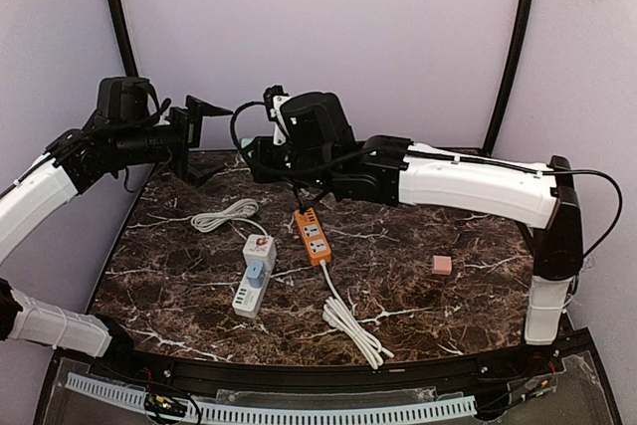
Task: Insert the plug
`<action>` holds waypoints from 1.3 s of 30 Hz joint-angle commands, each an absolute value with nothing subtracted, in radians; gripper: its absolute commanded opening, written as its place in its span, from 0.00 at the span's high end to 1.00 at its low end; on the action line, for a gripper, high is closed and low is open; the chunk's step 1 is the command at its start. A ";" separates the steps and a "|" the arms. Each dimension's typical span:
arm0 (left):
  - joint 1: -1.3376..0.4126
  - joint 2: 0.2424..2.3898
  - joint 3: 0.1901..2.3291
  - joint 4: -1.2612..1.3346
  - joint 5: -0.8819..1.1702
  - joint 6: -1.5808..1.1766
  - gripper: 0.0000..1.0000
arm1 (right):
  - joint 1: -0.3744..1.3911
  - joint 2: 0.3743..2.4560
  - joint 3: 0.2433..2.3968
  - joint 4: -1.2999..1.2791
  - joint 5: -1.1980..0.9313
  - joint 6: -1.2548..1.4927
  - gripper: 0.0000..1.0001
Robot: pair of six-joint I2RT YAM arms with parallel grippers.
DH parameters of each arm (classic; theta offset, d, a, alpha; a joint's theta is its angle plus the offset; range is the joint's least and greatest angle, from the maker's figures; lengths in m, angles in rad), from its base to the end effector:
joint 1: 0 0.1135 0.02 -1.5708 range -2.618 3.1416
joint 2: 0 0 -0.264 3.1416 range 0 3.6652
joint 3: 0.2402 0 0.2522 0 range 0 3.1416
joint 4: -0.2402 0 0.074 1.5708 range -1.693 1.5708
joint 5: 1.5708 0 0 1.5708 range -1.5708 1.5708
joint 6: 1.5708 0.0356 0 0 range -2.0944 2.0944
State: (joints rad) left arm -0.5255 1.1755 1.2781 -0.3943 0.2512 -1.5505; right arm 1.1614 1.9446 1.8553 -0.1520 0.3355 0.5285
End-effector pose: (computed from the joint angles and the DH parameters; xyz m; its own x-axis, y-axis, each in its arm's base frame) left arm 0.2203 -0.1380 0.4107 -0.6968 -0.7154 0.0520 -0.2347 0.1588 -0.9590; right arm 0.1979 0.4267 0.3715 -0.4547 0.1481 -0.8782 -0.5902 0.6884 0.4217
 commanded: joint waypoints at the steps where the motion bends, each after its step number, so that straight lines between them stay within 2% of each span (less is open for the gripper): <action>1: -0.521 1.115 1.227 -0.465 0.195 -1.519 0.01 | 1.122 1.853 1.819 -0.229 0.254 0.533 1.00; 11: -0.520 0.990 1.168 -0.601 0.072 -1.389 0.01 | 1.046 1.822 1.832 -0.539 0.078 0.509 1.00; 17: -0.520 0.948 1.198 -0.720 -0.019 -1.213 0.01 | 0.999 1.863 1.876 -0.715 -0.027 0.473 1.00; 29: -0.520 0.897 1.279 -0.951 -0.214 -0.729 0.01 | 0.921 1.985 1.953 -0.896 -0.197 0.433 1.00; 39: -0.520 0.839 1.172 -0.933 -0.267 -0.500 0.01 | 0.900 2.070 2.015 -0.989 -0.240 0.404 1.00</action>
